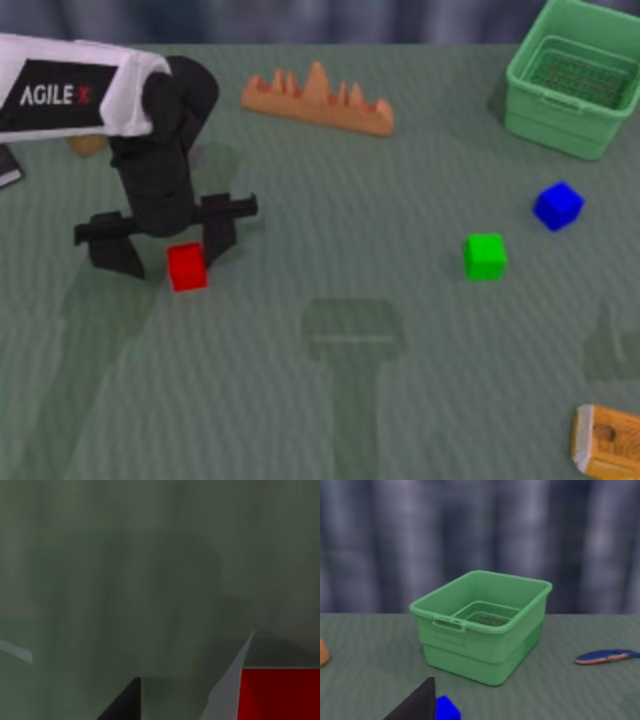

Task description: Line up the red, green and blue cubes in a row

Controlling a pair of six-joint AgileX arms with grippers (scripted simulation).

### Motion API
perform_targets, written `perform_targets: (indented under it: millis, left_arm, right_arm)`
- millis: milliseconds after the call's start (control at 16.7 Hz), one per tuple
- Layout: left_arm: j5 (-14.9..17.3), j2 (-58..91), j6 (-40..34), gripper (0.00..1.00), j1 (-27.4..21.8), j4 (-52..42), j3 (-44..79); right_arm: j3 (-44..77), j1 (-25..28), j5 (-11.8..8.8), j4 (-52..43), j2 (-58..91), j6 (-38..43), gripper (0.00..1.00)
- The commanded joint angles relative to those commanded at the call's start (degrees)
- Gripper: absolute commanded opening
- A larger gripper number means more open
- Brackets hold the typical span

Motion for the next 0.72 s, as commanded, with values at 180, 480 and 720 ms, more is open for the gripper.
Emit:
perform_targets:
  millis: [180,480,720]
  left_arm:
    - [0.00,0.00,0.00,0.02,0.00,0.00,0.00]
    - [0.00,0.00,0.00,0.00,0.00,0.00,0.00]
    - [-0.94,-2.48,0.76,0.00,0.17,-1.32,0.54]
  right_arm:
    - [0.00,0.00,0.00,0.00,0.00,0.00,1.00]
    - [0.00,0.00,0.00,0.00,0.00,0.00,1.00]
    - [0.00,0.00,0.00,0.00,0.00,0.00,1.00]
